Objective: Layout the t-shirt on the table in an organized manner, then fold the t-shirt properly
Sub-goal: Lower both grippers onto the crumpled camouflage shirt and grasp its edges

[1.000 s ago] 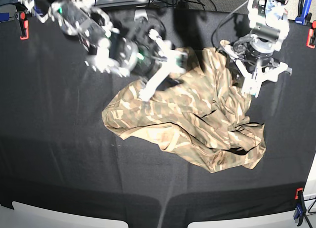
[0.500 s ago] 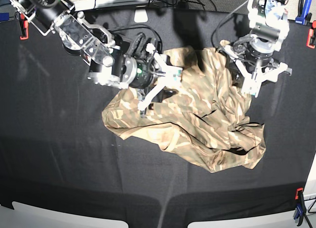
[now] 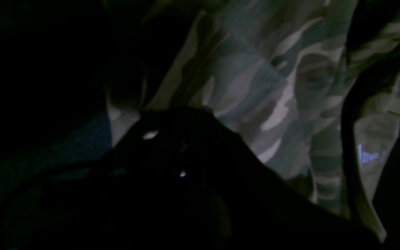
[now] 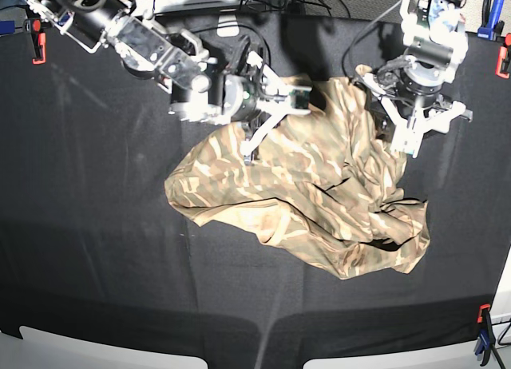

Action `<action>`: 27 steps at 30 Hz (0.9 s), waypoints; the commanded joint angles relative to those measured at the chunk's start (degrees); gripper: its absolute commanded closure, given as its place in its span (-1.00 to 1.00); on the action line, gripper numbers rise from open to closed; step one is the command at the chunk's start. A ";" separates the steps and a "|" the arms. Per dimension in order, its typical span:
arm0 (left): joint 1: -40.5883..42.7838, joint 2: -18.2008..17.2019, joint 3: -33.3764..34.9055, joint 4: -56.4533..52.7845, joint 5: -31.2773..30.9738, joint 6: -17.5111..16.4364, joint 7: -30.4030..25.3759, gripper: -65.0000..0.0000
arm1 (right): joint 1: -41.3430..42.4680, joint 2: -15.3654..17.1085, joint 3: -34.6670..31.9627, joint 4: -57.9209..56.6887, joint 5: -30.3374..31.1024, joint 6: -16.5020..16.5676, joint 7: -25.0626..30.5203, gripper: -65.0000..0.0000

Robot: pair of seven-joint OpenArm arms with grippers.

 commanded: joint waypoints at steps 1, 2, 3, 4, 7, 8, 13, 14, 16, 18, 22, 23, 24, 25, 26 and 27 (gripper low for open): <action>-0.28 -0.33 -0.22 0.94 0.52 0.31 -0.96 0.11 | 0.98 0.00 0.42 2.03 0.31 -0.27 0.61 1.00; -0.28 -0.33 -0.22 0.94 0.52 0.33 -0.96 0.11 | 0.98 0.00 0.52 2.93 0.31 -0.27 0.52 1.00; -0.31 -0.33 -0.22 0.94 0.52 0.33 -0.98 0.11 | 0.98 -0.02 0.74 4.02 0.33 -0.27 0.52 1.00; -0.28 -0.33 -0.22 0.94 0.52 0.33 -0.98 0.11 | 0.98 0.00 0.90 5.31 0.33 -0.27 0.46 1.00; -0.28 -0.33 -0.22 0.94 0.52 0.33 -0.96 0.11 | 0.96 0.02 1.60 9.77 0.48 -0.27 -2.97 1.00; -0.28 -0.33 -0.22 0.94 0.52 0.33 -0.96 0.11 | 0.96 0.07 1.90 11.34 0.87 -0.27 -4.92 1.00; -0.31 -0.33 -0.22 0.94 0.52 0.33 -0.98 0.11 | 0.63 1.31 6.32 17.18 7.67 -0.27 -10.08 1.00; -0.31 -0.33 -0.22 0.94 0.52 0.33 -0.98 0.11 | 0.61 1.53 7.50 17.64 8.66 -0.27 -10.14 1.00; -0.31 -0.33 -0.22 0.94 0.52 0.33 -0.98 0.11 | 0.66 2.05 9.14 17.79 11.30 -0.27 -10.19 1.00; -0.31 -0.33 -0.22 0.94 0.52 0.33 -1.01 0.11 | 0.63 2.71 9.40 17.77 14.64 -0.27 -10.14 1.00; -0.31 -0.33 -0.22 0.94 0.52 0.33 -0.96 0.11 | -0.66 3.02 9.22 17.68 17.68 -0.27 -8.35 0.17; -0.28 -0.33 -0.22 0.94 0.52 0.35 -0.96 0.11 | -1.16 3.04 9.22 17.68 17.57 -0.27 -7.52 0.07; -0.31 -0.33 -0.22 0.94 0.52 0.35 -0.96 0.11 | -1.51 3.02 9.20 17.68 17.44 -0.27 -7.10 0.05; -0.31 -0.33 -0.22 0.94 0.52 0.35 -0.96 0.11 | -1.77 3.04 9.09 17.66 17.42 -0.27 -7.10 0.05; -0.31 -0.33 -0.22 0.94 0.52 0.35 -0.96 0.11 | -1.79 3.17 8.85 17.66 17.11 -0.27 -7.15 0.05; -0.31 -0.33 -0.22 0.94 0.52 0.37 -0.98 0.11 | -1.75 3.45 8.39 17.66 16.46 -0.27 -7.10 0.05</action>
